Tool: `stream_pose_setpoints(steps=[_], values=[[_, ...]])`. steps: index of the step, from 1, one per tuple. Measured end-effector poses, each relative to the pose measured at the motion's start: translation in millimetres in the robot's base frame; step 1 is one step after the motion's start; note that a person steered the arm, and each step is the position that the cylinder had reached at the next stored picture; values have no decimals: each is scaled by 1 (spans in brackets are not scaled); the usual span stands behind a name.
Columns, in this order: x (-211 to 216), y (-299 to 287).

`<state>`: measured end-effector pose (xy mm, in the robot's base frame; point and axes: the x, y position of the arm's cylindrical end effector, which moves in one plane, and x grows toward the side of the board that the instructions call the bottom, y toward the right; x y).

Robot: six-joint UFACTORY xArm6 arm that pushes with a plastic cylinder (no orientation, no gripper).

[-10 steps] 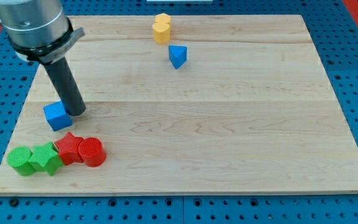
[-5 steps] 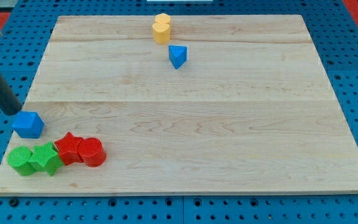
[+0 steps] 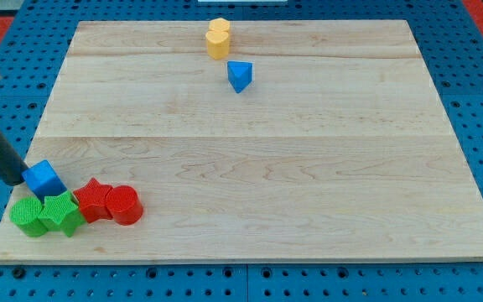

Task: Move the blue cube to the top of the green star

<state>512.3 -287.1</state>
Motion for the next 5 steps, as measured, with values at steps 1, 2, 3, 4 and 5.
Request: stream_pose_setpoints(steps=[1, 2, 3, 4, 5], values=[[0, 3], [0, 12], [0, 25], [4, 26], [3, -12]])
